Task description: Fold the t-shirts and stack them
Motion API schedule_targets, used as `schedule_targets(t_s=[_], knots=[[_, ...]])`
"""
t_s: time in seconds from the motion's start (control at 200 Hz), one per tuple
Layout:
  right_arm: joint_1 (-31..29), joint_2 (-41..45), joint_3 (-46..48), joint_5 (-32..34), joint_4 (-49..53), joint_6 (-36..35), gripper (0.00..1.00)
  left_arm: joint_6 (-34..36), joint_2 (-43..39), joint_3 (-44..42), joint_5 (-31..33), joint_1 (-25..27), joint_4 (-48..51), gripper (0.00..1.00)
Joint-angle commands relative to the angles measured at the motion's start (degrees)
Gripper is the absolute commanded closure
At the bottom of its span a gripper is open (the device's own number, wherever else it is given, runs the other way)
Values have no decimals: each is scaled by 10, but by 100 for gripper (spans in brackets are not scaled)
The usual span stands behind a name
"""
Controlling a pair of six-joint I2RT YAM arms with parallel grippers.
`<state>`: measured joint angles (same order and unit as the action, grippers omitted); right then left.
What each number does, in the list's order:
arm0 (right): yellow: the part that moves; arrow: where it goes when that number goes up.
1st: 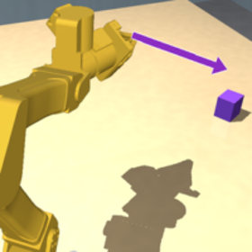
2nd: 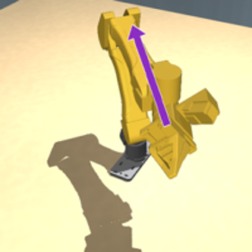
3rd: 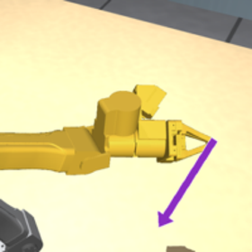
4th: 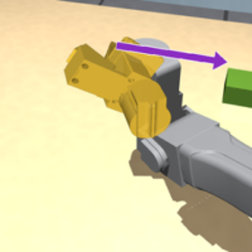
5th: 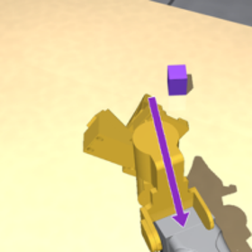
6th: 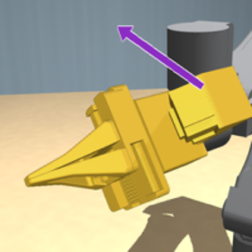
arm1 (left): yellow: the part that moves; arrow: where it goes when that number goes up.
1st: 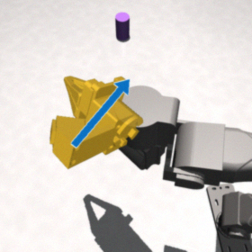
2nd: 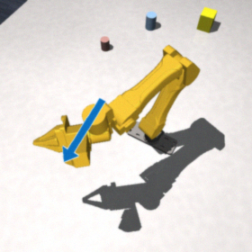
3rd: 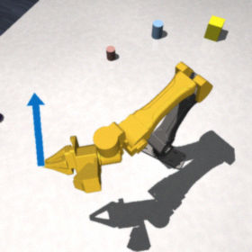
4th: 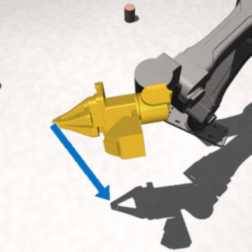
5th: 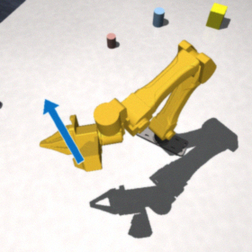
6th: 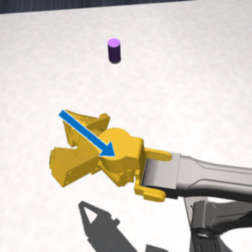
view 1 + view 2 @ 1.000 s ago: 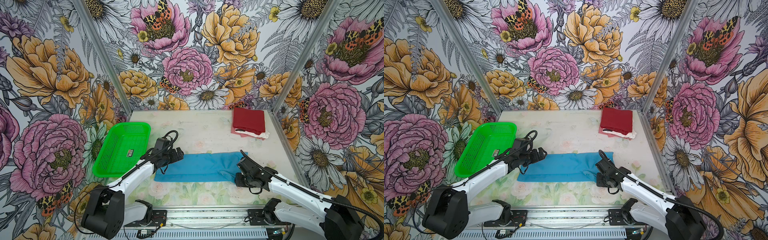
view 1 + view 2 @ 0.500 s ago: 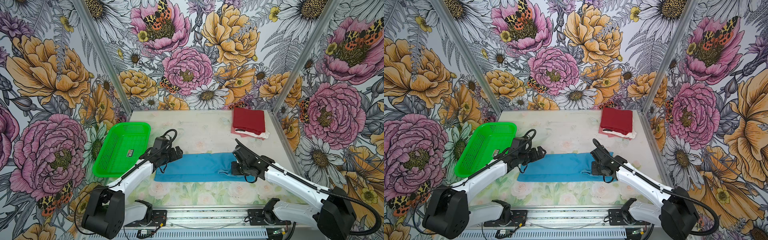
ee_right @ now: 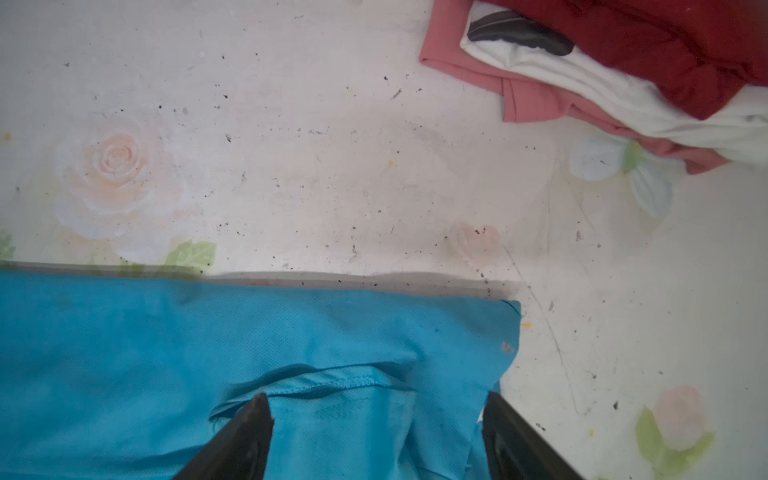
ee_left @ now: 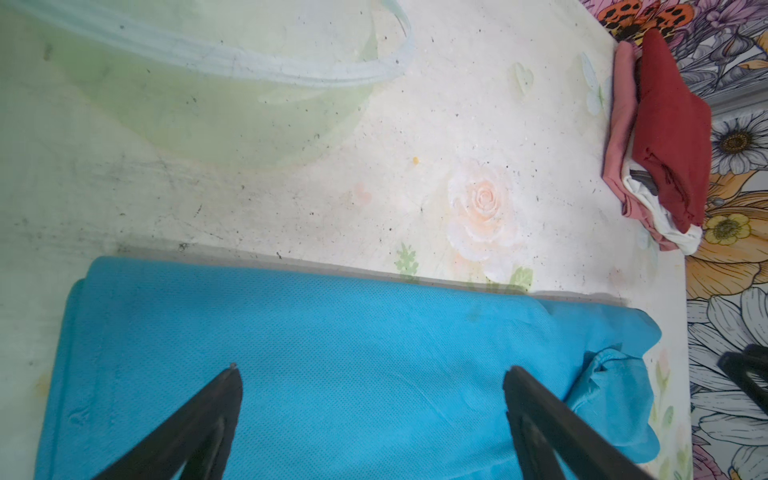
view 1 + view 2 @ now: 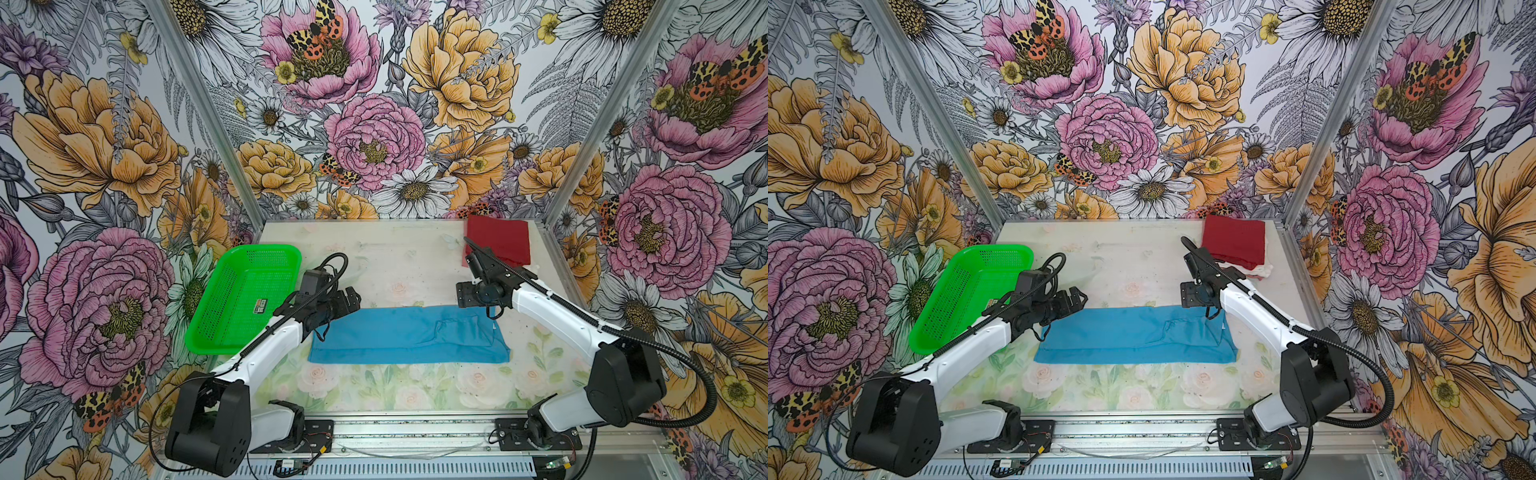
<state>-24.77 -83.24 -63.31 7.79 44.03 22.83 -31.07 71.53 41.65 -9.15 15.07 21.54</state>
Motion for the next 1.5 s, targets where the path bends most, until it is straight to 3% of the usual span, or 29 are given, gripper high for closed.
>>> schedule_targets(t_s=[0.0, 0.355, 0.52, 0.655, 0.831, 0.861, 1.066, 1.366, 1.496], knots=[[-4, 51, 44, -21, 14, 16, 19, 13, 26, 23, -11, -1, -14, 1], [-38, 114, 244, -66, -66, 161, 12, 1, 199, 128, 1, 17, -46, 1], [-36, 63, 254, -65, -107, 173, 11, -12, 264, 156, 9, 7, -59, 1], [-31, -11, 210, -74, -132, 150, 11, -16, 288, 147, 16, 2, -70, 1], [-4, -179, 71, -120, -141, 83, 10, -30, 260, 83, 23, -20, -69, 1], [1, -212, 36, -134, -139, 72, 1, -32, 249, 70, 23, -23, -66, 1], [8, -412, -242, -173, -62, 19, 0, -64, 137, -24, 37, 0, -28, 1], [31, -637, -625, -229, 54, 6, 1, -161, 7, -70, 51, 140, 23, 1], [31, -679, -722, -294, 58, -20, 1, -193, -5, -47, 40, 206, 21, 1]])
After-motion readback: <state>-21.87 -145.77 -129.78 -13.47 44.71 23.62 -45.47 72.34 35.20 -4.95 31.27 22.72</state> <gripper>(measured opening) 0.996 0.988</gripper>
